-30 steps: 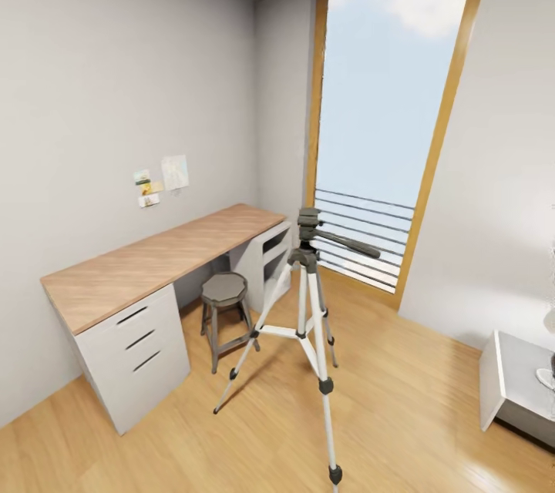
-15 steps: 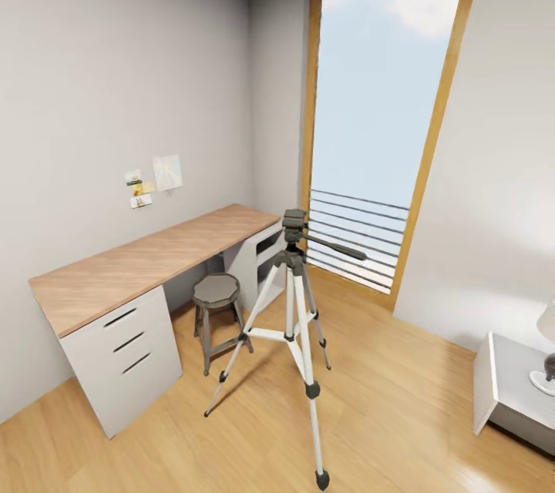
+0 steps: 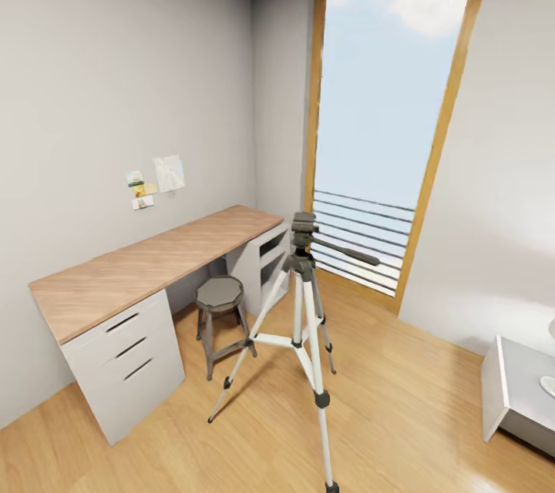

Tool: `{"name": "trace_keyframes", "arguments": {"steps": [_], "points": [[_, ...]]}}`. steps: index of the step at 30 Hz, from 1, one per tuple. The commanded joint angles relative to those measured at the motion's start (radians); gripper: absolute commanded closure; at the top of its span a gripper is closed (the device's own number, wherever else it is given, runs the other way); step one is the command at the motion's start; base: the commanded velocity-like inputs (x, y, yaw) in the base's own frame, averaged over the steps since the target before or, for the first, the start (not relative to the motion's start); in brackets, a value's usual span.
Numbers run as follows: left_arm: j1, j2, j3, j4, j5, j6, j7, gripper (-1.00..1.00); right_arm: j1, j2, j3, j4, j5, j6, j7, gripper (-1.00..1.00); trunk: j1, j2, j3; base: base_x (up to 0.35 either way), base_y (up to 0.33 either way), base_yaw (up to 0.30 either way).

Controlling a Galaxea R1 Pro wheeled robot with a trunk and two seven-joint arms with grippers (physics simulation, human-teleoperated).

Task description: Attach the digital camera to the camera tripod in the bedroom.

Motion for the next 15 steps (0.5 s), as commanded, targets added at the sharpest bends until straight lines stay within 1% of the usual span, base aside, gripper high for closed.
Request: {"name": "trace_keyframes", "arguments": {"steps": [1, 5, 8, 15], "points": [[0.000, 0.000, -0.008, -0.001, 0.008, 0.004, -0.002, 1.00, -0.001, 0.000, -0.009, 0.001, 0.010, 0.001, 0.002, -1.00, 0.001, -0.001, 0.000, 0.210, 0.211, 0.000], [0.000, 0.000, -0.009, -0.001, 0.007, 0.004, -0.002, 1.00, -0.001, 0.000, -0.009, 0.001, 0.010, 0.001, 0.002, -1.00, 0.001, -0.001, 0.000, 0.210, 0.206, 0.000], [0.000, 0.000, -0.009, 0.000, 0.007, 0.004, -0.002, 1.00, 0.000, 0.000, -0.009, 0.001, 0.010, 0.001, 0.002, -1.00, 0.001, -0.001, 0.000, 0.157, 0.148, 0.000], [0.000, 0.000, -0.009, 0.000, 0.007, 0.004, -0.002, 1.00, -0.001, 0.001, -0.009, 0.001, 0.010, -0.005, 0.001, -1.00, 0.001, -0.001, 0.000, 0.023, 0.022, 0.000]]}}
